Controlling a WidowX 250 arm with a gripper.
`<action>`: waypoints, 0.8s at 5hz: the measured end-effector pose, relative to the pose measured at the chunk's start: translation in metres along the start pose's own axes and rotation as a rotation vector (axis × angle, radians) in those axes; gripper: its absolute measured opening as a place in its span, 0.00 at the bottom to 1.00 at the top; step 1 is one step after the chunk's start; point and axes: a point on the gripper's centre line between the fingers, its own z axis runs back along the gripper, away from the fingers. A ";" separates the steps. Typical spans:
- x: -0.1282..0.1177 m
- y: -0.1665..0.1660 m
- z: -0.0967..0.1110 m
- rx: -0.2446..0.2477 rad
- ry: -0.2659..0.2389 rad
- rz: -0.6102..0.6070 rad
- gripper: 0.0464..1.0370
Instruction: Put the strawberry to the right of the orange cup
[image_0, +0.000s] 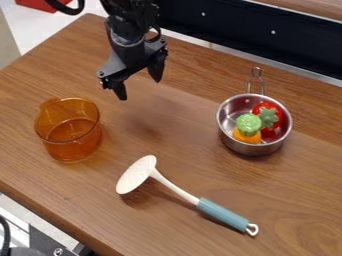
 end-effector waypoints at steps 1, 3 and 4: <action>-0.006 0.005 -0.007 0.026 0.025 -0.003 0.96; -0.036 -0.013 0.007 0.043 0.127 -0.163 0.96; -0.044 -0.033 0.027 -0.002 0.166 -0.249 0.96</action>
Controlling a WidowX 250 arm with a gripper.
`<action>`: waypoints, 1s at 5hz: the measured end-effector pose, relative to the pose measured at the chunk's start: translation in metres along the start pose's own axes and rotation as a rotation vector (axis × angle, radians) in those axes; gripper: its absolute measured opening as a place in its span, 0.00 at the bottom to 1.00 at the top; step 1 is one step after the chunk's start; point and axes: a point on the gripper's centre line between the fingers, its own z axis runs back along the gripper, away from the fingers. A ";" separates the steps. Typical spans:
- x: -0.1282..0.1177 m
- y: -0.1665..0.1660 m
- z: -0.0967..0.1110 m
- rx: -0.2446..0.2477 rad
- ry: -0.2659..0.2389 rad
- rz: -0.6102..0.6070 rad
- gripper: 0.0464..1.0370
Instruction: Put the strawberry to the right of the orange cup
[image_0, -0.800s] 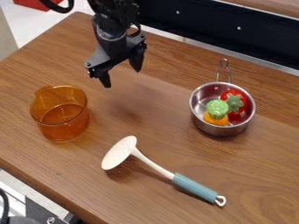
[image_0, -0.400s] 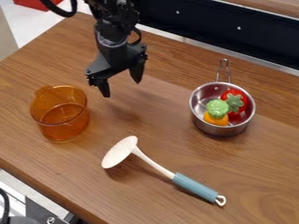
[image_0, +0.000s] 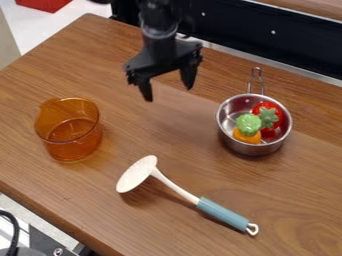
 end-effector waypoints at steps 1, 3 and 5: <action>-0.015 -0.032 0.013 -0.075 0.059 -0.110 0.96; -0.054 -0.094 0.017 -0.157 0.052 -0.078 0.96; -0.069 -0.108 -0.008 -0.094 0.054 -0.111 0.96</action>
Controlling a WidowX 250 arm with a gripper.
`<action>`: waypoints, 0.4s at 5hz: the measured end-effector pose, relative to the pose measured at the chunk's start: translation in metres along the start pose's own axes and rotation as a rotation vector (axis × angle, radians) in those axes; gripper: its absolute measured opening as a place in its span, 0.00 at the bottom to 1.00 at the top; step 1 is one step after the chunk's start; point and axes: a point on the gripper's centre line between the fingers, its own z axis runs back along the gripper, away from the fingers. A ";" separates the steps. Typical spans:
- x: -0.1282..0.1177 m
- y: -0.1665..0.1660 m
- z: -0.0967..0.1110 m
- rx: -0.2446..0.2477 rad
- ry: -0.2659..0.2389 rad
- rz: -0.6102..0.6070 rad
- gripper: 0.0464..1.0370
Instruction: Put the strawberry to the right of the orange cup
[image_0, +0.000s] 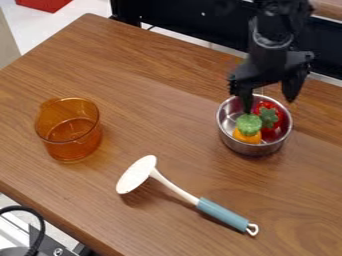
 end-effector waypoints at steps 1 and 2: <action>-0.001 0.002 -0.006 0.012 0.004 -0.002 0.96; -0.003 0.004 -0.017 0.035 -0.003 -0.014 0.96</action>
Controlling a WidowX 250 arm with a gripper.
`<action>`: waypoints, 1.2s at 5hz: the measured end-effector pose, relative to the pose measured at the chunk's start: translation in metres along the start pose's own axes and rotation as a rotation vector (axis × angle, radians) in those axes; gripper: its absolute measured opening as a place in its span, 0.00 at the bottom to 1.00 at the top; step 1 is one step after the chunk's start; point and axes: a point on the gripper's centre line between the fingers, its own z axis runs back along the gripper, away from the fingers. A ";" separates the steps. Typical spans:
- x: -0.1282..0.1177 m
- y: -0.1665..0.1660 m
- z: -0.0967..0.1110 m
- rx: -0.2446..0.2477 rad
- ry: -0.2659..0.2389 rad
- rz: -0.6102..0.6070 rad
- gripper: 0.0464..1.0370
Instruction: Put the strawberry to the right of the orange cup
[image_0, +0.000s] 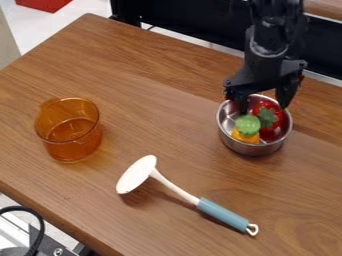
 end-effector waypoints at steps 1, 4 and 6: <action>-0.004 0.003 -0.009 0.030 0.037 -0.004 0.96; 0.000 0.004 -0.019 0.034 0.075 -0.006 0.88; 0.004 0.005 -0.020 0.031 0.059 0.013 0.70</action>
